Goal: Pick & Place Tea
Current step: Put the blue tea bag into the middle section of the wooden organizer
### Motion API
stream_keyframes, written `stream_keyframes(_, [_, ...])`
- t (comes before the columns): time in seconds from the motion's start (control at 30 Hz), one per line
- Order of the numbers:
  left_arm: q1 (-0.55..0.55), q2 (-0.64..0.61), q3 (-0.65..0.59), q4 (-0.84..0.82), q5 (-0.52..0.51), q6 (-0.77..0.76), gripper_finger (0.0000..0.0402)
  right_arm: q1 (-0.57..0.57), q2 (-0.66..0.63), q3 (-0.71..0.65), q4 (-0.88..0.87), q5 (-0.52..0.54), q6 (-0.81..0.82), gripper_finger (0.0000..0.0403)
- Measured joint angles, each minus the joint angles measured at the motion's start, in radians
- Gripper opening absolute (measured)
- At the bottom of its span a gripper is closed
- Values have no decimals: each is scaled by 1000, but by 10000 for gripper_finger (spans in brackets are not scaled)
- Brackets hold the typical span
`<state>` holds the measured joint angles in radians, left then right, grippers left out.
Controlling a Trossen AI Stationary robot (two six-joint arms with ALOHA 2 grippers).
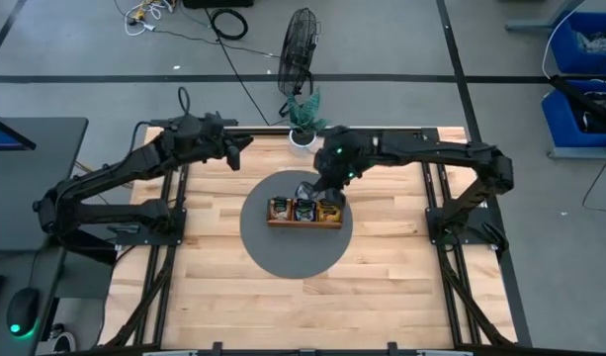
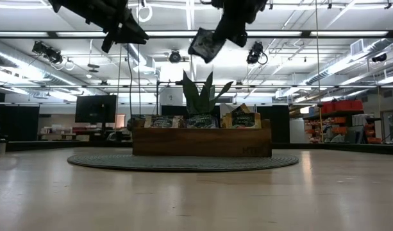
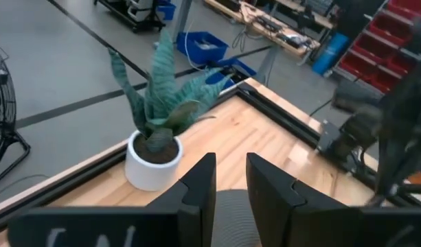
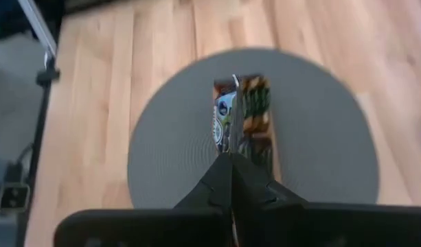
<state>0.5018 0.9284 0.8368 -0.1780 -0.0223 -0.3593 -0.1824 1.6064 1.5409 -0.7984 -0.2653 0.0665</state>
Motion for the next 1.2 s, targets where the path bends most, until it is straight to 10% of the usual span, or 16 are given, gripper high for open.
stream_keyframes(1.2, [19, -2, 0, -1, 0, -11, 85, 93, 299, 1, -15, 123, -154, 0])
